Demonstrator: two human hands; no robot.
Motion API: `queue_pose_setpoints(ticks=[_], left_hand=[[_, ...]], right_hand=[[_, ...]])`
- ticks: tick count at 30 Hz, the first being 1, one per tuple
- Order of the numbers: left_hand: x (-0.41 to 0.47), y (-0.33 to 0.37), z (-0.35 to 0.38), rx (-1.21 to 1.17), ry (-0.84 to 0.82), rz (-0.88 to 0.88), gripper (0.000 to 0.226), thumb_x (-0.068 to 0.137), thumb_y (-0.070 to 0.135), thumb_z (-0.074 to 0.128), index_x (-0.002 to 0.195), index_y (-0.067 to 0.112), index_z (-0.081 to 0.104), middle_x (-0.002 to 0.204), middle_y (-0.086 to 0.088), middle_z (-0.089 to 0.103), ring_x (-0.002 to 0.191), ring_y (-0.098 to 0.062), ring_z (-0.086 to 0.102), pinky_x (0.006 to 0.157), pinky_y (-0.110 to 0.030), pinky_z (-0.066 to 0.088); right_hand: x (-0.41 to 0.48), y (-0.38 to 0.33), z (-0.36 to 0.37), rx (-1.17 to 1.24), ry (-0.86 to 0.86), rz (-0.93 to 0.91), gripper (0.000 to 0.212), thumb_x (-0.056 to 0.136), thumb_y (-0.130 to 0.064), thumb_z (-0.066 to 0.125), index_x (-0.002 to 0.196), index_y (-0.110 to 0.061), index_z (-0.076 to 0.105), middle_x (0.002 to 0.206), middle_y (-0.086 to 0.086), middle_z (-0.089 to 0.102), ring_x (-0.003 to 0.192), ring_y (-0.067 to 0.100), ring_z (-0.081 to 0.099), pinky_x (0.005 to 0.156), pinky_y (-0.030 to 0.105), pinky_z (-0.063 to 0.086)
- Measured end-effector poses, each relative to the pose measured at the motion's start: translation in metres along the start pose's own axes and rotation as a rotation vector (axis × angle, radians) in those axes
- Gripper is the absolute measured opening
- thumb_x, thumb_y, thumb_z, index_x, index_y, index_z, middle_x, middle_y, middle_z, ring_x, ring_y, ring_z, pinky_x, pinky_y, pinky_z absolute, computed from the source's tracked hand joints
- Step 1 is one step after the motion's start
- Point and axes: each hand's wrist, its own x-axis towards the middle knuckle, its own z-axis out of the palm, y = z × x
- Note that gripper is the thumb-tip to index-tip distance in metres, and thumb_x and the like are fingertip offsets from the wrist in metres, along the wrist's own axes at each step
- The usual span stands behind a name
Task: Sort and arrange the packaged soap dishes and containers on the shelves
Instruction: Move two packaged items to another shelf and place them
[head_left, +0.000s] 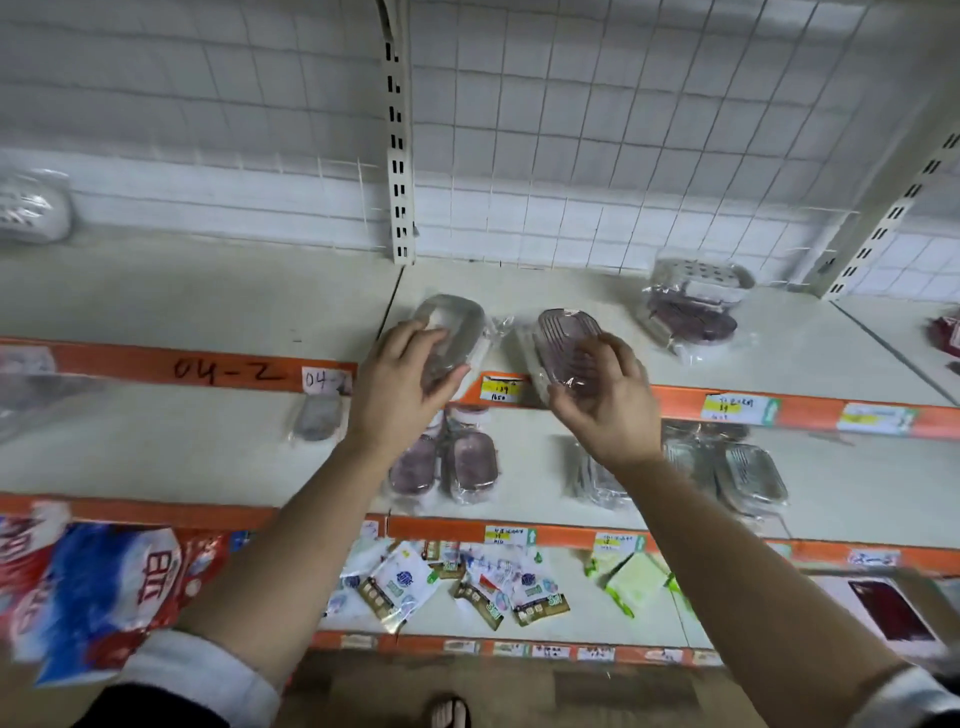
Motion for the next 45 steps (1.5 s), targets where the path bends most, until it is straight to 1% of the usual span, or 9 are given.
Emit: queue_pose_setpoints(ticks=[8, 12, 15, 21, 25, 29, 36, 40, 45], left_hand=[[-0.108, 0.022, -0.055, 0.015, -0.135, -0.107, 0.055, 0.091, 0.054, 0.050, 0.123, 0.012, 0.062, 0.133, -0.006, 0.056, 0.121, -0.023, 0.053, 0.090, -0.032, 0.049], [-0.149, 0.009, -0.056, 0.027, -0.207, -0.186, 0.059, 0.089, 0.057, 0.048, 0.123, 0.012, 0.062, 0.133, -0.006, 0.056, 0.123, -0.024, 0.052, 0.101, -0.034, 0.045], [-0.170, -0.010, -0.044, 0.013, -0.193, -0.230, 0.056, 0.088, 0.055, 0.050, 0.119, 0.010, 0.064, 0.130, -0.007, 0.058, 0.120, -0.025, 0.055, 0.099, -0.035, 0.046], [-0.192, -0.060, -0.005, -0.042, -0.180, -0.376, 0.053, 0.086, 0.053, 0.055, 0.116, 0.011, 0.067, 0.129, -0.006, 0.058, 0.120, -0.023, 0.056, 0.095, -0.035, 0.050], [-0.200, -0.103, 0.019, -0.072, -0.205, -0.418, 0.054, 0.086, 0.052, 0.056, 0.120, 0.011, 0.065, 0.134, -0.005, 0.054, 0.125, -0.022, 0.052, 0.100, -0.035, 0.047], [-0.204, -0.144, 0.040, -0.075, -0.217, -0.436, 0.057, 0.086, 0.054, 0.053, 0.122, 0.011, 0.064, 0.135, -0.004, 0.052, 0.128, -0.020, 0.049, 0.101, -0.027, 0.039], [-0.212, -0.206, 0.067, -0.113, -0.226, -0.465, 0.052, 0.086, 0.045, 0.059, 0.119, 0.006, 0.065, 0.131, -0.009, 0.055, 0.125, -0.025, 0.050, 0.106, -0.034, 0.041], [-0.216, -0.232, 0.077, -0.096, -0.255, -0.476, 0.046, 0.086, 0.036, 0.068, 0.120, 0.006, 0.065, 0.131, -0.010, 0.055, 0.125, -0.025, 0.050, 0.105, -0.025, 0.034], [-0.206, -0.254, 0.101, -0.057, -0.296, -0.443, 0.055, 0.085, 0.049, 0.060, 0.119, 0.006, 0.066, 0.129, -0.010, 0.058, 0.122, -0.026, 0.053, 0.103, -0.028, 0.038]], right_hand=[[-0.102, -0.027, 0.003, 0.084, -0.020, 0.007, 0.064, 0.076, -0.053, 0.059, 0.127, -0.015, 0.055, 0.142, 0.007, 0.045, 0.127, 0.031, 0.046, 0.088, 0.041, 0.050], [-0.134, -0.030, 0.028, 0.087, -0.086, -0.001, 0.063, 0.077, -0.057, 0.055, 0.124, -0.016, 0.055, 0.139, 0.006, 0.046, 0.121, 0.031, 0.049, 0.085, 0.040, 0.051], [-0.145, -0.030, 0.054, 0.103, -0.137, 0.019, 0.064, 0.079, -0.058, 0.055, 0.124, -0.013, 0.055, 0.138, 0.008, 0.046, 0.124, 0.031, 0.047, 0.090, 0.038, 0.049], [-0.140, -0.028, 0.128, 0.094, -0.238, 0.103, 0.052, 0.076, -0.035, 0.078, 0.112, -0.005, 0.054, 0.123, 0.014, 0.055, 0.115, 0.037, 0.051, 0.088, 0.041, 0.049], [-0.129, -0.029, 0.180, 0.055, -0.280, 0.149, 0.049, 0.077, -0.037, 0.076, 0.105, -0.005, 0.053, 0.111, 0.014, 0.059, 0.107, 0.036, 0.051, 0.081, 0.042, 0.050], [-0.110, -0.029, 0.225, 0.048, -0.260, 0.143, 0.047, 0.082, -0.044, 0.071, 0.106, -0.007, 0.054, 0.119, 0.015, 0.059, 0.112, 0.036, 0.050, 0.090, 0.042, 0.047], [-0.081, -0.035, 0.282, -0.028, -0.291, 0.120, 0.055, 0.086, -0.048, 0.063, 0.121, -0.007, 0.052, 0.142, 0.018, 0.045, 0.123, 0.043, 0.041, 0.094, 0.051, 0.046], [-0.085, -0.036, 0.299, -0.147, -0.426, 0.167, 0.065, 0.089, -0.062, 0.041, 0.134, -0.015, 0.047, 0.154, 0.014, 0.031, 0.134, 0.041, 0.030, 0.106, 0.053, 0.037], [-0.097, -0.044, 0.314, -0.190, -0.274, 0.096, 0.062, 0.093, -0.055, 0.033, 0.125, -0.007, 0.056, 0.151, 0.020, 0.037, 0.138, 0.045, 0.029, 0.114, 0.054, 0.026]])
